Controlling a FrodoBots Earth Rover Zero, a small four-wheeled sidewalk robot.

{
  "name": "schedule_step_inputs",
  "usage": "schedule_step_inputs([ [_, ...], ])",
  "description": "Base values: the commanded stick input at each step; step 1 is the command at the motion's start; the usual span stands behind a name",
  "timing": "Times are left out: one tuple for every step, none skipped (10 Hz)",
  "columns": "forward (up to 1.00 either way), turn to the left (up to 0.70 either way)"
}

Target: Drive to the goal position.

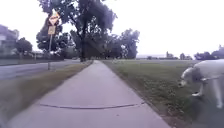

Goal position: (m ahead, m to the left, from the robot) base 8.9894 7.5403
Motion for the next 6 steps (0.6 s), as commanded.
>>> schedule_step_inputs([
  [0.70,0.14],
  [0.70,0.14],
  [0.70,0.14],
  [0.70,0.14],
  [0.70,0.14],
  [0.70,0.14],
])
